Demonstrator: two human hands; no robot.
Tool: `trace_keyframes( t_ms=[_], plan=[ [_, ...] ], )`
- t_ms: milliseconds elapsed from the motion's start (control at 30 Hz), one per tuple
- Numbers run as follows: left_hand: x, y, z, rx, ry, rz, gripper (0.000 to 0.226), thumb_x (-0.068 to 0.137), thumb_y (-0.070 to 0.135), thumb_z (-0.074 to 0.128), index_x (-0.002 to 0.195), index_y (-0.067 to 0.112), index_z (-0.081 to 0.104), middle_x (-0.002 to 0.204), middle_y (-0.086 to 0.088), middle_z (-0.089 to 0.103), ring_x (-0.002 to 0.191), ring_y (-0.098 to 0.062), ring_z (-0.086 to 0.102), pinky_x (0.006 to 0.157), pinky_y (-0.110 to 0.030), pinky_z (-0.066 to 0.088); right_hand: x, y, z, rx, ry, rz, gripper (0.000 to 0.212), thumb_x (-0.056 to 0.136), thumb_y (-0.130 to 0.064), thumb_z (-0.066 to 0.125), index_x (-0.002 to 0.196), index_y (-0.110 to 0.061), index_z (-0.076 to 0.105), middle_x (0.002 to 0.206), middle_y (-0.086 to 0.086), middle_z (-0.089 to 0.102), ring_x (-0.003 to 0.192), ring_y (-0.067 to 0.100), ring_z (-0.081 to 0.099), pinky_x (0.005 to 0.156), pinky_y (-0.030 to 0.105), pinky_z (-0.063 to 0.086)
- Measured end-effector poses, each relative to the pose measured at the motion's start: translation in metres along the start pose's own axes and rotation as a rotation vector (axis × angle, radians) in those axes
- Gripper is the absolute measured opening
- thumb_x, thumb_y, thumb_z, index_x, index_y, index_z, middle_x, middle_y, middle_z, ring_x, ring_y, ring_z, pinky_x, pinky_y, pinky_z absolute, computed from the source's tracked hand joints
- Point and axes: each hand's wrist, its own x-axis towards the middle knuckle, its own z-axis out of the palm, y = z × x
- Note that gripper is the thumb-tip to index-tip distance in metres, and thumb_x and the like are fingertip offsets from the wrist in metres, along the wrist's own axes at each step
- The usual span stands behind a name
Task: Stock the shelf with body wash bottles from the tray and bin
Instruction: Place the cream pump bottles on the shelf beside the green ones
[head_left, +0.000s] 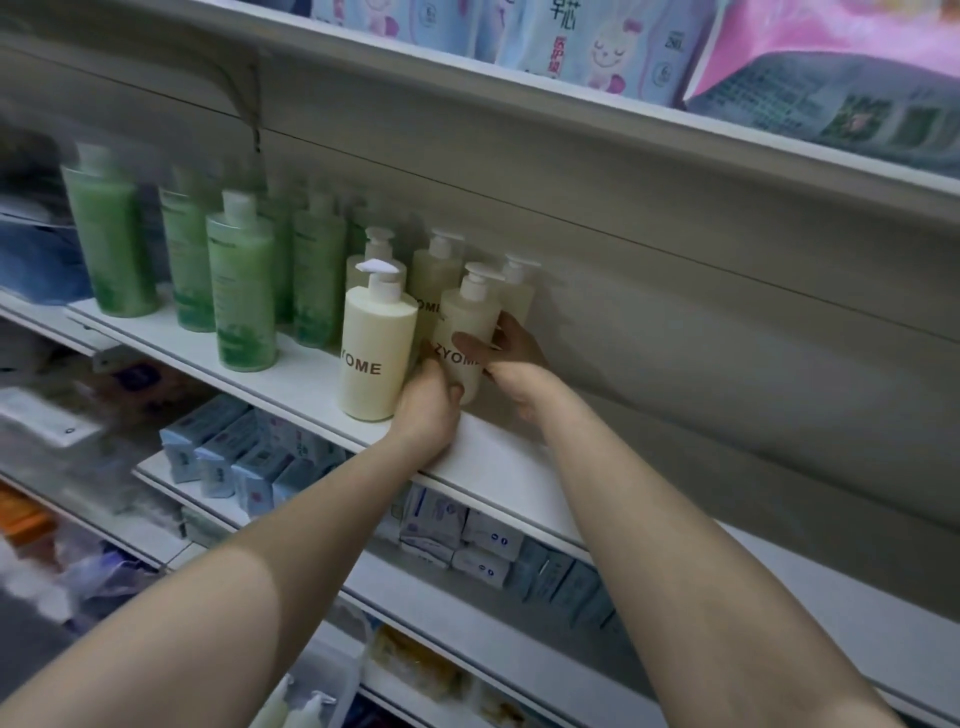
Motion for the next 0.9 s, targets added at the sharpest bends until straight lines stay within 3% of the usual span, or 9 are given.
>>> trace_keyframes(
  t_ms=[300,433,567,700,800,900],
  plan=[
    [-0.009,-0.002,-0.006,0.020,-0.050,0.073,0.043,0.094,0.011,0.055,0.131,-0.004,0.039,0.128,-0.023,0.053,0.119,-0.037,0.052,0.099,-0.039,0.040,-0.021,0.009,0.010,-0.069,0.109,0.065,0.048,0.089,-0.019,0.072,0.134,-0.012,0.056,0.126,0.011,0.067,0.113,0.027,0.065,0.100,0.048,0.052],
    [-0.028,-0.005,-0.018,-0.059,-0.062,0.147,0.051,0.095,0.013,0.055,0.140,0.001,0.035,0.138,-0.019,0.048,0.127,-0.033,0.046,0.105,-0.035,0.036,-0.046,0.013,0.013,-0.031,0.141,0.118,0.048,0.095,-0.013,0.064,0.141,-0.008,0.049,0.131,0.014,0.063,0.117,0.029,0.062,0.103,0.047,0.051],
    [-0.057,-0.008,-0.036,-0.242,-0.075,0.203,0.049,0.098,0.011,0.051,0.145,0.009,0.039,0.141,-0.010,0.051,0.130,-0.023,0.048,0.107,-0.031,0.038,-0.080,0.004,0.021,-0.008,0.176,0.119,0.036,0.100,-0.011,0.055,0.136,-0.009,0.051,0.127,0.011,0.062,0.112,0.026,0.064,0.087,0.033,0.058],
    [-0.082,-0.021,-0.057,-0.379,-0.027,0.185,0.034,0.099,0.014,0.050,0.132,0.017,0.055,0.124,0.000,0.063,0.112,-0.011,0.057,0.098,-0.024,0.043,-0.112,-0.002,0.039,0.025,0.189,0.116,0.035,0.102,-0.014,0.053,0.137,-0.011,0.051,0.124,0.010,0.061,0.105,0.024,0.066,0.078,0.030,0.059],
    [-0.092,-0.044,-0.073,-0.458,0.012,0.176,0.026,0.097,0.017,0.053,0.121,0.022,0.062,0.110,0.002,0.068,0.102,-0.014,0.063,0.097,-0.039,0.051,-0.135,-0.007,0.058,0.073,0.178,0.117,0.031,0.102,-0.015,0.053,0.133,-0.008,0.053,0.121,0.013,0.063,0.098,0.022,0.068,0.073,0.025,0.059],
    [-0.102,-0.075,-0.091,-0.469,0.041,0.152,0.022,0.095,0.019,0.055,0.115,0.026,0.063,0.103,0.003,0.069,0.098,-0.014,0.065,0.092,-0.043,0.054,-0.156,-0.008,0.084,0.104,0.156,0.107,0.022,0.101,-0.015,0.055,0.123,-0.009,0.058,0.111,0.014,0.067,0.091,0.020,0.068,0.073,0.025,0.059]
  ],
)
